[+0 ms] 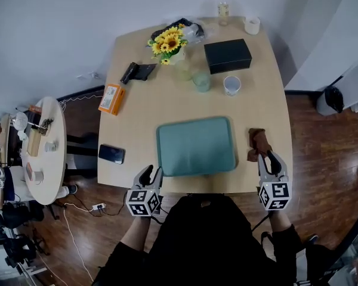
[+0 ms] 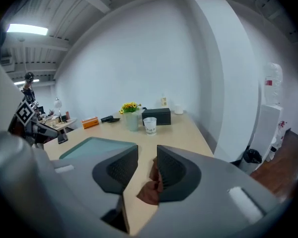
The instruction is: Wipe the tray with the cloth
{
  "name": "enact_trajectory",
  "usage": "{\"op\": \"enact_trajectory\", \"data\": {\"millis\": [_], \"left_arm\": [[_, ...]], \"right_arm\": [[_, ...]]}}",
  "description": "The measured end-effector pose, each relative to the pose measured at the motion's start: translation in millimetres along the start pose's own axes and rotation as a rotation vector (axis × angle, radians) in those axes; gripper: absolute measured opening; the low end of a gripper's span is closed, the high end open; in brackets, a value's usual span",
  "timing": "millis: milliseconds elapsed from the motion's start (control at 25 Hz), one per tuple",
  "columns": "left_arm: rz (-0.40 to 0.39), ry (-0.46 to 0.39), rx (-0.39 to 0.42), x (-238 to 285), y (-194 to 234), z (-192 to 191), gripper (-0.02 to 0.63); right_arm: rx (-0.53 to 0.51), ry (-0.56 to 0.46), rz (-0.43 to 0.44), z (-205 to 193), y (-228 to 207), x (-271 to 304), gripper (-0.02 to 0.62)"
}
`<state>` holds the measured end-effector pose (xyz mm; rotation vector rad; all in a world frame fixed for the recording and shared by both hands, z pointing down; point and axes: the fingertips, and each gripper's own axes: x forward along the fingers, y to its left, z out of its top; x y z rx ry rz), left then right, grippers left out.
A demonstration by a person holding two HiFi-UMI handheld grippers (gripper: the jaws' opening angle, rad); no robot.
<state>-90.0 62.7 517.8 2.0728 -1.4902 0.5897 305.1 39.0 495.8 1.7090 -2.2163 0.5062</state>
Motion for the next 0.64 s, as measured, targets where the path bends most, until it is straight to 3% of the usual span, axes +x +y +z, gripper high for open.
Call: {"op": "enact_trajectory", "data": {"millis": [360, 640], "left_arm": [[-0.162, -0.206, 0.182, -56, -50, 50, 0.124], [-0.241, -0.362, 0.276, -113, -44, 67, 0.115]], "right_arm": [[-0.102, -0.154, 0.094, 50, 110, -38, 0.089], [-0.167, -0.268, 0.086, 88, 194, -69, 0.084]]}}
